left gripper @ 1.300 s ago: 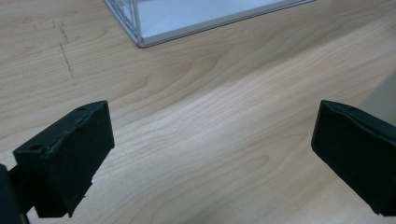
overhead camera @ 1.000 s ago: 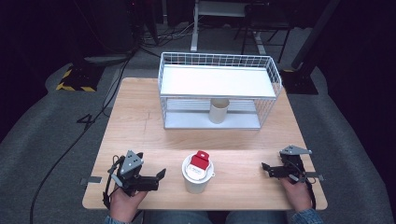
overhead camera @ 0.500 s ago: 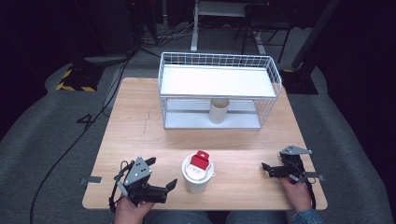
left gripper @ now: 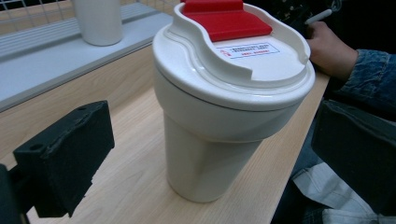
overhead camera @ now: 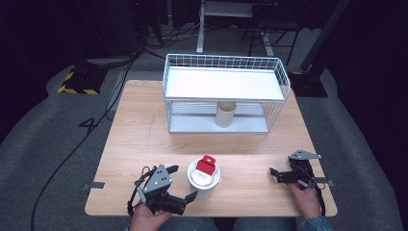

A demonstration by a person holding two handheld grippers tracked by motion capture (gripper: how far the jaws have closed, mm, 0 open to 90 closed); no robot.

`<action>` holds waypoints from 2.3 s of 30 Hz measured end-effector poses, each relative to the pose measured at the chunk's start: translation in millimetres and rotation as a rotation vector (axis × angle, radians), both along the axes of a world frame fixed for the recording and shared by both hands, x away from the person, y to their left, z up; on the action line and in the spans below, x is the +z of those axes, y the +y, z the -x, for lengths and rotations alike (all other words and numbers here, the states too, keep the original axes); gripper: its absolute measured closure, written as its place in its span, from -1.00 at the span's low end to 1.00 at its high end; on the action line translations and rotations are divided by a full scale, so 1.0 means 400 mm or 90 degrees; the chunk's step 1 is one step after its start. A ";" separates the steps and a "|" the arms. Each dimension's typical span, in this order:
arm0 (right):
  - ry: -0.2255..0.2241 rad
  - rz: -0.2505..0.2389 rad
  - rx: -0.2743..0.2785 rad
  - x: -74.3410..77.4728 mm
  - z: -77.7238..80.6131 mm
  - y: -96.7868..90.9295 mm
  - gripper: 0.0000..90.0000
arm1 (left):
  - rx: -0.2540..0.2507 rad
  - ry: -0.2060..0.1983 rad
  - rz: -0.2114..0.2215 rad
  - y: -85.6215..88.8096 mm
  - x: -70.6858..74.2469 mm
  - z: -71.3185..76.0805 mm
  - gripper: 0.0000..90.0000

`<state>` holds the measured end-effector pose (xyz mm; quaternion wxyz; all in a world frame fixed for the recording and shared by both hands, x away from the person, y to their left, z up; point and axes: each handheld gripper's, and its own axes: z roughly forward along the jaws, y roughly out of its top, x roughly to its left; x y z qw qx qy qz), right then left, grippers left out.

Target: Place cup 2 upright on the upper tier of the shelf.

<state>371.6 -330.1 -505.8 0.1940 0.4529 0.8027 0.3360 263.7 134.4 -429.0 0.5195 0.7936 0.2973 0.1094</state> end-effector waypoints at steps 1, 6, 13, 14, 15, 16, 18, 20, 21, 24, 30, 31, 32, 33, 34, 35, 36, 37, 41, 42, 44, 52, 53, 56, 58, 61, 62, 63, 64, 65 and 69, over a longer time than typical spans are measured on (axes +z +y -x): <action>0.000 0.000 0.000 0.000 0.000 0.000 -0.94 | -0.003 0.001 -0.002 -0.004 -0.003 -0.003 -1.00; 0.000 0.000 0.000 0.000 0.000 0.000 -0.94 | -0.013 0.005 -0.003 -0.020 -0.015 -0.015 -1.00; -0.001 0.000 0.000 0.000 0.000 0.000 -0.95 | -0.028 0.012 0.010 -0.047 -0.040 -0.029 -1.00; -0.001 0.000 0.000 0.000 0.000 0.000 -0.94 | -0.030 0.012 0.013 -0.050 -0.044 -0.031 -1.00; 0.000 0.000 0.000 0.000 0.000 0.000 -0.95 | -0.030 0.012 0.017 -0.053 -0.048 -0.033 -1.00; -0.001 0.000 0.000 0.000 0.000 0.000 -0.94 | -0.031 0.012 0.023 -0.055 -0.051 -0.035 -1.00; 0.000 0.000 0.000 0.000 0.000 0.000 -0.95 | -0.036 0.008 0.041 -0.056 -0.055 -0.038 -1.00; -0.001 0.000 0.000 0.000 0.000 0.000 -0.95 | -0.040 0.001 0.050 -0.059 -0.059 -0.041 -1.00; 0.000 0.000 0.000 0.000 0.000 0.000 -0.95 | -0.039 -0.002 0.051 -0.062 -0.063 -0.042 -1.00; -0.001 0.000 0.000 0.000 0.000 0.000 -0.95 | -0.042 0.002 0.052 -0.072 -0.076 -0.049 -1.00; -0.001 0.000 0.000 0.000 0.000 0.000 -0.95 | -0.046 0.000 0.039 -0.095 -0.094 -0.064 -1.00; -0.001 0.000 0.000 0.000 0.000 0.000 -0.94 | -0.047 0.001 0.039 -0.098 -0.096 -0.066 -1.00; -0.001 0.000 0.000 0.000 0.000 0.000 -0.94 | -0.047 0.000 0.038 -0.099 -0.099 -0.068 -1.00; -0.001 0.000 0.000 0.000 0.000 0.000 -0.95 | -0.047 -0.001 0.036 -0.101 -0.102 -0.069 -1.00; -0.001 0.000 0.000 0.000 0.000 0.000 -0.94 | -0.048 -0.007 0.035 -0.102 -0.105 -0.068 -0.99; -0.001 0.001 0.001 0.000 0.000 0.000 -0.95 | -0.049 -0.012 0.036 -0.102 -0.109 -0.068 -0.99; -0.001 0.000 0.000 0.000 0.000 0.000 -0.95 | -0.048 -0.015 0.041 -0.104 -0.114 -0.066 -0.99; -0.001 0.000 0.000 0.000 0.000 0.000 -0.95 | -0.046 -0.019 0.039 -0.105 -0.117 -0.065 -0.99; -0.001 0.000 0.000 0.000 0.000 0.000 -0.94 | -0.029 -0.052 0.037 -0.106 -0.129 -0.057 -0.86; -0.001 0.000 0.000 0.000 0.000 0.000 -0.95 | -0.029 -0.053 0.041 -0.106 -0.131 -0.057 -0.83; -0.001 0.000 0.000 0.000 0.000 0.000 -0.94 | -0.027 -0.055 0.050 -0.107 -0.135 -0.057 -0.83; -0.001 0.000 0.000 0.000 0.000 0.000 -0.95 | -0.014 -0.078 0.055 -0.116 -0.149 -0.054 -0.81; -0.001 0.000 0.000 0.000 0.000 0.000 -0.94 | -0.011 -0.086 0.051 -0.115 -0.150 -0.051 -0.79; -0.001 0.001 0.000 0.000 0.000 0.000 -0.95 | -0.004 -0.097 0.060 -0.115 -0.158 -0.048 -0.77; 0.000 0.000 0.000 0.000 0.000 0.000 -0.94 | -0.003 -0.100 0.062 -0.115 -0.160 -0.047 -0.77; -0.001 0.000 0.000 0.000 0.000 0.000 -0.95 | -0.005 -0.103 0.061 -0.114 -0.160 -0.048 -0.77; -0.001 0.000 0.000 0.000 0.000 0.000 -0.94 | -0.006 -0.103 0.060 -0.114 -0.160 -0.048 -0.76; -0.001 0.001 -0.001 0.000 0.001 0.000 -0.94 | -0.006 -0.103 0.060 -0.114 -0.160 -0.048 -0.76; -0.001 0.000 -0.002 0.000 0.001 0.000 -0.95 | -0.006 -0.103 0.060 -0.114 -0.160 -0.048 -0.76; -0.001 0.001 -0.002 0.000 0.001 0.000 -0.94 | -0.006 -0.103 0.060 -0.114 -0.160 -0.048 -0.76; -0.001 0.000 -0.002 0.000 0.001 0.000 -0.95 | -0.008 -0.099 0.057 -0.114 -0.158 -0.047 -0.76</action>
